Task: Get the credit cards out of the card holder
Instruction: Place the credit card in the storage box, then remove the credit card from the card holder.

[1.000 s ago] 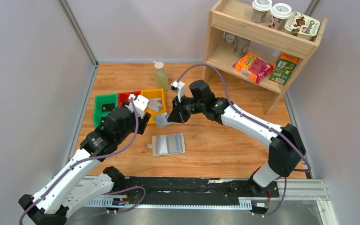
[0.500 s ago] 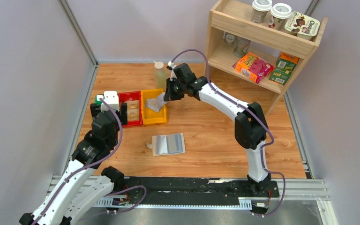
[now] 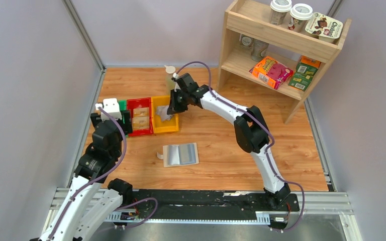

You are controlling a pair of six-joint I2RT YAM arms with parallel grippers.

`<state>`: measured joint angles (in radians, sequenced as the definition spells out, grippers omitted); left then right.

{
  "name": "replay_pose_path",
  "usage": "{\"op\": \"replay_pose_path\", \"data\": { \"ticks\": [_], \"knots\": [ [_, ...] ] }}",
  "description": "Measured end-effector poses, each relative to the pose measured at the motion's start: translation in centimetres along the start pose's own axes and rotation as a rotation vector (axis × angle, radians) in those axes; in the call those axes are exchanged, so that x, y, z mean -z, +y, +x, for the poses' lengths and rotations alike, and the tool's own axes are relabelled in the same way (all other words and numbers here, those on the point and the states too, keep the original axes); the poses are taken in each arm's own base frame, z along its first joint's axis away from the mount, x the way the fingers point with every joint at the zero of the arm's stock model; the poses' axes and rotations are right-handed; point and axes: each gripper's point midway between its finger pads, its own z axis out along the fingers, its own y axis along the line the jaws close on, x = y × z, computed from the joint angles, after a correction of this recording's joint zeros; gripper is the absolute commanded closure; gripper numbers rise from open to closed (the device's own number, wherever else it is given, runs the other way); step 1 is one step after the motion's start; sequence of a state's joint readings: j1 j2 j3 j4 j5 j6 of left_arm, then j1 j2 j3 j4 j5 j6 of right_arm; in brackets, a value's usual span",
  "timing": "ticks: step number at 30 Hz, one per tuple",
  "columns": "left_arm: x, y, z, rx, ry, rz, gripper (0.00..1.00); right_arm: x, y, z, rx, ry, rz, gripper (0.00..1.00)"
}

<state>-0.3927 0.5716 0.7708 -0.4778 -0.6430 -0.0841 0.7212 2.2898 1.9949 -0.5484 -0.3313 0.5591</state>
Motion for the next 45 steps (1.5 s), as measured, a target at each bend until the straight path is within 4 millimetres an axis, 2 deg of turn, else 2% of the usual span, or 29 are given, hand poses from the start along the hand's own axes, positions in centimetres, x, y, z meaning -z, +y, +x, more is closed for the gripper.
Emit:
{"op": "replay_pose_path", "data": {
  "ticks": [3, 7, 13, 14, 16, 18, 21, 25, 27, 29, 31, 33, 37, 41, 45],
  "knots": [
    [0.0, -0.2, 0.0, 0.004, -0.001, 0.014, 0.15, -0.8, 1.2, 0.0, -0.011, -0.007, -0.043, 0.76],
    [-0.1, -0.8, 0.1, 0.004, 0.002, 0.048, 0.15, -1.4, 1.8, -0.2, -0.014, -0.024, -0.055, 0.64],
    [0.0, -2.3, 0.3, 0.008, 0.002, 0.134, 0.16, -0.8, 0.7, -0.8, 0.002, -0.069, 0.011, 0.47],
    [0.1, -2.7, 0.2, 0.014, 0.000, 0.151, 0.17, -0.3, 0.4, -0.8, 0.010, -0.079, 0.029, 0.42],
    [0.1, -3.5, 0.2, 0.033, 0.001, 0.193, 0.17, 1.2, 0.1, -0.7, 0.032, -0.096, 0.062, 0.23],
    [0.2, -4.8, 0.2, 0.056, 0.021, 0.251, 0.17, 3.5, 0.1, -0.7, 0.062, -0.123, 0.083, 0.09],
    [0.3, -7.0, 0.1, 0.099, 0.083, 0.338, 0.17, 7.7, 0.6, -0.8, 0.113, -0.174, 0.102, 0.04],
    [0.9, -10.3, 0.6, 0.183, 0.182, 0.468, 0.20, 12.6, 1.2, -0.4, 0.154, -0.241, 0.111, 0.04],
    [1.6, -12.0, 1.6, 0.214, 0.246, 0.530, 0.21, 14.0, 1.0, 0.5, 0.159, -0.245, 0.116, 0.05],
    [2.8, -13.8, 2.4, 0.234, 0.302, 0.592, 0.21, 14.5, 0.4, 2.2, 0.161, -0.229, 0.126, 0.07],
    [4.2, -15.7, 3.2, 0.238, 0.345, 0.655, 0.22, 14.4, -0.9, 4.6, 0.159, -0.191, 0.150, 0.13],
    [5.5, -17.5, 4.6, 0.230, 0.403, 0.699, 0.23, 13.9, -2.4, 8.0, 0.160, -0.133, 0.183, 0.21],
    [5.8, -18.7, 8.9, 0.214, 0.533, 0.659, 0.23, 12.8, -3.9, 13.6, 0.174, -0.024, 0.221, 0.30],
    [5.2, -18.6, 13.8, 0.186, 0.659, 0.559, 0.23, 12.0, -4.2, 17.2, 0.173, 0.027, 0.214, 0.36],
    [4.9, -18.3, 17.0, 0.171, 0.733, 0.493, 0.28, 11.3, -3.8, 18.5, 0.159, 0.031, 0.187, 0.42]
  ]
}}
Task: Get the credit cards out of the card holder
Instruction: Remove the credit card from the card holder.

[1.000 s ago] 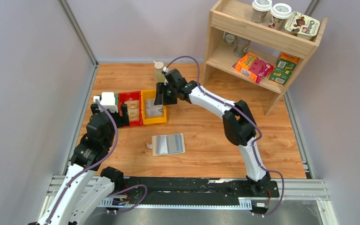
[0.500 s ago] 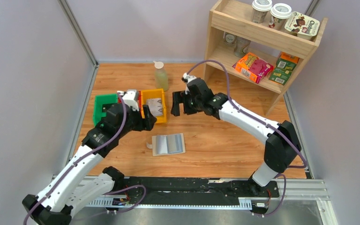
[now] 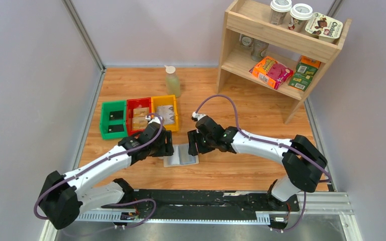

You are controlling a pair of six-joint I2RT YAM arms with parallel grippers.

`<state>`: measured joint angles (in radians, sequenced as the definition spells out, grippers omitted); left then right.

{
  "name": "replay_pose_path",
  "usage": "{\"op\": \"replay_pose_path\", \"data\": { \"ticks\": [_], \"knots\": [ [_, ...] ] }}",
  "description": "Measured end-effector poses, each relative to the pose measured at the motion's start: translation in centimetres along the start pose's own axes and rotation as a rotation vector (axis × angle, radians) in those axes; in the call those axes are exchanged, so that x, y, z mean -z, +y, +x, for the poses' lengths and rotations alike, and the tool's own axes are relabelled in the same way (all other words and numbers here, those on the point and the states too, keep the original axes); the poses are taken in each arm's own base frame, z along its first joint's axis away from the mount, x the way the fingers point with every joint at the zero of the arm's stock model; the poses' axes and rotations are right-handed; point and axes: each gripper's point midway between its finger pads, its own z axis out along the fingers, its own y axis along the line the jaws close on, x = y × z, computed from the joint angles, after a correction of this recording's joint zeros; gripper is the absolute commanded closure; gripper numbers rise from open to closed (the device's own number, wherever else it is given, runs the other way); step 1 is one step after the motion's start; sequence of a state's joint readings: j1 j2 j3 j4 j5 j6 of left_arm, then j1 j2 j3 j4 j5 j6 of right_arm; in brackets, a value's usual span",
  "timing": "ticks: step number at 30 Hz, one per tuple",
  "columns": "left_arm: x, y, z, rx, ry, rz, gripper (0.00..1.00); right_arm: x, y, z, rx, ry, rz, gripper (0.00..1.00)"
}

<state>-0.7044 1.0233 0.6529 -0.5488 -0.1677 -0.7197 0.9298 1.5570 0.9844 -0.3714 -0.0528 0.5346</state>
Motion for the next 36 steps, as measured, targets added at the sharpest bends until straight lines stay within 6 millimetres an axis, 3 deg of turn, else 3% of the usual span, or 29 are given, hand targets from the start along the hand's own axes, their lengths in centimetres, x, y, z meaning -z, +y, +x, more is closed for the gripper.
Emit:
{"op": "replay_pose_path", "data": {
  "ticks": [12, 16, 24, 36],
  "knots": [
    [-3.3, 1.9, 3.4, 0.077, 0.075, -0.087, 0.57, -1.8, 1.7, -0.3, -0.052, -0.032, -0.088, 0.47],
    [-3.8, 1.8, 3.9, 0.115, 0.078, -0.079, 0.74, -2.5, 1.2, 0.3, -0.056, -0.010, -0.072, 0.47],
    [-4.7, 1.1, 4.8, 0.205, 0.075, -0.027, 0.81, -3.6, 0.3, 1.5, -0.060, 0.035, -0.036, 0.47],
    [-5.0, 0.0, 4.8, 0.301, 0.052, 0.035, 0.88, -3.8, 0.1, 1.8, -0.061, 0.049, -0.027, 0.50]
  ]
}}
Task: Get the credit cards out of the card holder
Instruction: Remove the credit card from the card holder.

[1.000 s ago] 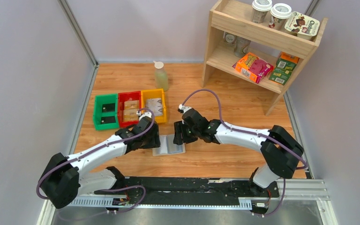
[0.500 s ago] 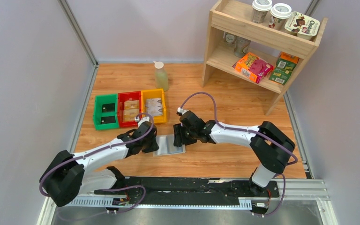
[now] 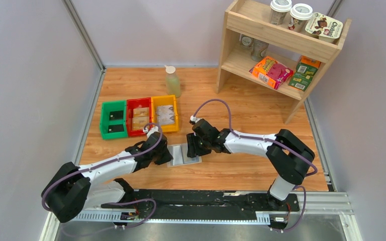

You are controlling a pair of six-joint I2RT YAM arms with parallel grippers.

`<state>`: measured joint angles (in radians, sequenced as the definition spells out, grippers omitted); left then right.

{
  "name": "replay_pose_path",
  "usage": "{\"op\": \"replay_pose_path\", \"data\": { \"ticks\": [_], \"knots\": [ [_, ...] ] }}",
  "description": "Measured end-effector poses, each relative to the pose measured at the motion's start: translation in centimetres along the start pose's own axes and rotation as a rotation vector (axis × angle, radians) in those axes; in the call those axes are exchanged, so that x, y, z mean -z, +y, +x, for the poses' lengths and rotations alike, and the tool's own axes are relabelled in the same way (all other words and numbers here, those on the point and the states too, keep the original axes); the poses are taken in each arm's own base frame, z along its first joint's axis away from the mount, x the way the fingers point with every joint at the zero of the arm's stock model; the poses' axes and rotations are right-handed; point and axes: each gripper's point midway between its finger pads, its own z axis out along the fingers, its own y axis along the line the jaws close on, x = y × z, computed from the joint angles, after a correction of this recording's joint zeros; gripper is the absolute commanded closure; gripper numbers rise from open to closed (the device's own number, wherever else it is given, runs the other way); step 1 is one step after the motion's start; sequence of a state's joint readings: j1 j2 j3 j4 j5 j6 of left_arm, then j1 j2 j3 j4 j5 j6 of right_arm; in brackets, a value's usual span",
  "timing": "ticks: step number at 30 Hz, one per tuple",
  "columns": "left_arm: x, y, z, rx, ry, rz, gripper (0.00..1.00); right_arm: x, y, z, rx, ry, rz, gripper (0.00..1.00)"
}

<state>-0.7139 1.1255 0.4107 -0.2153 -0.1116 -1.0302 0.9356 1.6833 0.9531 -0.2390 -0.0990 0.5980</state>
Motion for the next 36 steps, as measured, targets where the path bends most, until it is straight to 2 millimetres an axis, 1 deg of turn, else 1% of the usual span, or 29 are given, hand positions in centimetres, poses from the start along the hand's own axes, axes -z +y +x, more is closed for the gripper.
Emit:
{"op": "replay_pose_path", "data": {
  "ticks": [5, 8, 10, 20, 22, 26, 31, 36],
  "knots": [
    [0.0, -0.5, 0.3, 0.015, 0.005, 0.023, 0.89, 0.0, 0.1, 0.0, 0.000, 0.003, -0.003, 0.49],
    [0.0, -0.7, 0.5, 0.022, 0.011, 0.030, 0.89, 0.1, 0.2, 0.0, 0.001, 0.004, -0.006, 0.45],
    [0.0, -0.9, 0.6, 0.025, 0.016, 0.037, 0.89, 0.2, 0.3, 0.0, 0.003, 0.002, -0.012, 0.44],
    [0.1, -1.4, 0.9, 0.029, 0.025, 0.058, 0.90, 1.2, 2.8, 0.2, 0.041, 0.008, -0.099, 0.44],
    [0.1, -1.5, 0.9, 0.029, 0.024, 0.058, 0.90, 1.2, 3.0, 0.1, 0.044, 0.007, -0.102, 0.40],
    [0.4, -1.2, 0.7, 0.025, 0.014, 0.050, 0.90, 1.2, 2.5, -0.4, 0.049, -0.017, -0.059, 0.39],
    [1.0, 0.0, 0.3, 0.013, -0.014, 0.005, 0.90, 1.1, 0.9, -0.8, 0.050, -0.043, 0.028, 0.38],
    [0.9, 0.7, 0.7, 0.010, -0.003, -0.028, 0.91, 0.8, 0.7, -0.8, 0.052, -0.041, 0.046, 0.39]
  ]
}}
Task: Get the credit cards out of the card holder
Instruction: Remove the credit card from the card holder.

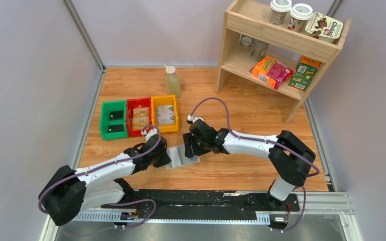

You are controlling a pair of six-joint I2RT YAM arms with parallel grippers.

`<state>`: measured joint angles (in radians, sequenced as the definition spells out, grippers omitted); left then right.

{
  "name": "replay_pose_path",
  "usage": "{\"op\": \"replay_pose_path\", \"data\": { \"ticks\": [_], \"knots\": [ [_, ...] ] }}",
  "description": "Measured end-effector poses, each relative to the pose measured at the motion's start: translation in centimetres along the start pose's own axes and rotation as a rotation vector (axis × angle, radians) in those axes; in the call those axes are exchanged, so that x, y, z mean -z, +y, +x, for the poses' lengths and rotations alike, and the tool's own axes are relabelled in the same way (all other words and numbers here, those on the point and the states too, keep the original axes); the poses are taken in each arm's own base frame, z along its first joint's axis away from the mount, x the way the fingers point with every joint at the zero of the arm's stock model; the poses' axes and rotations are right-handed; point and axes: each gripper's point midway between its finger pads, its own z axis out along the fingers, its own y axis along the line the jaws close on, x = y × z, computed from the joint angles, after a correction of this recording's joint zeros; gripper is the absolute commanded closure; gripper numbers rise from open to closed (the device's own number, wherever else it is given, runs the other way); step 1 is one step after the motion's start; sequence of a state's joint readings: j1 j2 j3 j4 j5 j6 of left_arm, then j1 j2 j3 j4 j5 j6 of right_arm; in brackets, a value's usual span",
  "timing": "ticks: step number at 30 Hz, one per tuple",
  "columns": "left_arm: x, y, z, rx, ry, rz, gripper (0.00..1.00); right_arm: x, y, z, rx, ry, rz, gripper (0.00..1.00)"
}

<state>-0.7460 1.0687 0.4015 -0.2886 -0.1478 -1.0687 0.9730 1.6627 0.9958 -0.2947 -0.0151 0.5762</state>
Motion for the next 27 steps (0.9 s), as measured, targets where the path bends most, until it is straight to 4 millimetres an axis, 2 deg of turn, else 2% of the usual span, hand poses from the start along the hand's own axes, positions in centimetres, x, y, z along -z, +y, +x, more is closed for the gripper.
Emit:
{"op": "replay_pose_path", "data": {
  "ticks": [11, 27],
  "knots": [
    [-0.5, -0.2, 0.1, 0.008, 0.008, 0.004, 0.93, -0.6, 0.4, 0.8, 0.018, 0.034, -0.021, 0.42],
    [-0.6, -0.5, 0.1, 0.008, 0.010, 0.014, 0.93, -1.2, 0.8, 0.9, 0.030, 0.053, -0.035, 0.47]
  ]
}}
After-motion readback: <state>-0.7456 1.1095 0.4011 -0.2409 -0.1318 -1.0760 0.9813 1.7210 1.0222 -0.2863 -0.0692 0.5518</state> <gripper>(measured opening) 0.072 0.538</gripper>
